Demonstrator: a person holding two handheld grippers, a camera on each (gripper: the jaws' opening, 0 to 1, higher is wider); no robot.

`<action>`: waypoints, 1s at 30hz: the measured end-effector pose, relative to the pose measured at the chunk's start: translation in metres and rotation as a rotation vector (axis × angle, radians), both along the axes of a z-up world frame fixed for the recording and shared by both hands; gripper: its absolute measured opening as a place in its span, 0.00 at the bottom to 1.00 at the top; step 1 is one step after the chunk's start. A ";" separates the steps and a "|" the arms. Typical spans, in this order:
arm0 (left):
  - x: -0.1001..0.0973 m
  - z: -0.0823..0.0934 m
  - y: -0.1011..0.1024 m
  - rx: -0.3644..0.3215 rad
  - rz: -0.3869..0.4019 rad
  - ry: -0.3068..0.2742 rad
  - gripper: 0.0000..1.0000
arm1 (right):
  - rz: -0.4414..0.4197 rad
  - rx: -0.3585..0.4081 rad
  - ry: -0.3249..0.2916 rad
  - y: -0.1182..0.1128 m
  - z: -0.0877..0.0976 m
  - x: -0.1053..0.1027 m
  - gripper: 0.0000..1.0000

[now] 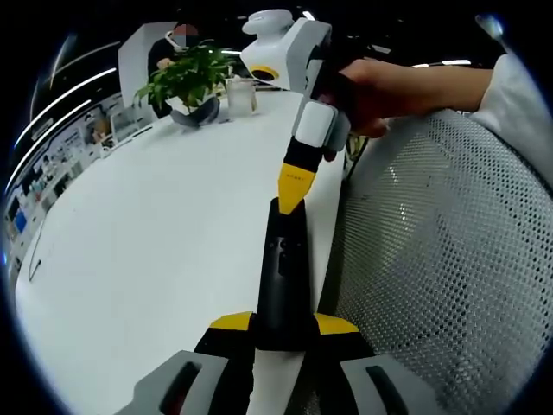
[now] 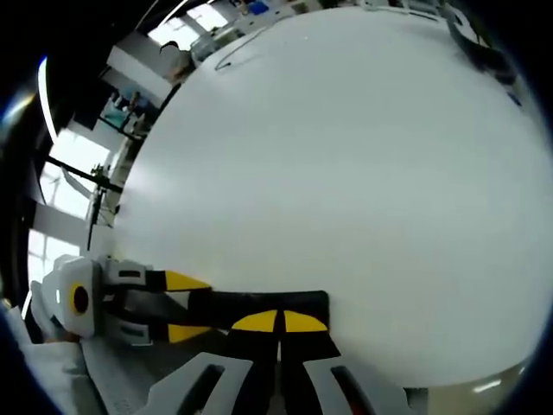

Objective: Press the specified remote control buttons in sequence, fully releasing each button before pressing the next.

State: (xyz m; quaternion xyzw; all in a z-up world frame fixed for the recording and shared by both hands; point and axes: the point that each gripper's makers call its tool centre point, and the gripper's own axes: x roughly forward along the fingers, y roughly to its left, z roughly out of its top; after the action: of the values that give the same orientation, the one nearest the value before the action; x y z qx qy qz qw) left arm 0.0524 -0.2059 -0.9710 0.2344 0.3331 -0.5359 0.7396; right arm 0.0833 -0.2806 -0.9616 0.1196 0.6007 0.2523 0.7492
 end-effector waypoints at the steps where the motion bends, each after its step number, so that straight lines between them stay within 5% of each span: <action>1: 0.000 0.000 0.000 0.001 -0.001 0.000 0.24 | 0.002 0.000 0.000 0.000 0.000 0.000 0.00; 16: 0.000 0.000 0.000 0.000 -0.004 0.000 0.24 | -0.006 0.009 0.006 0.000 -0.001 0.000 0.00; 30: 0.000 0.000 0.000 -0.005 -0.004 0.001 0.24 | 0.053 -0.012 -0.051 0.004 0.000 0.000 0.00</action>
State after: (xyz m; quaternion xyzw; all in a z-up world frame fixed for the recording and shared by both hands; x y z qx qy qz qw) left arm 0.0522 -0.2063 -0.9714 0.2332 0.3317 -0.5384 0.7387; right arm 0.0837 -0.2766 -0.9621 0.0929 0.5859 0.2712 0.7579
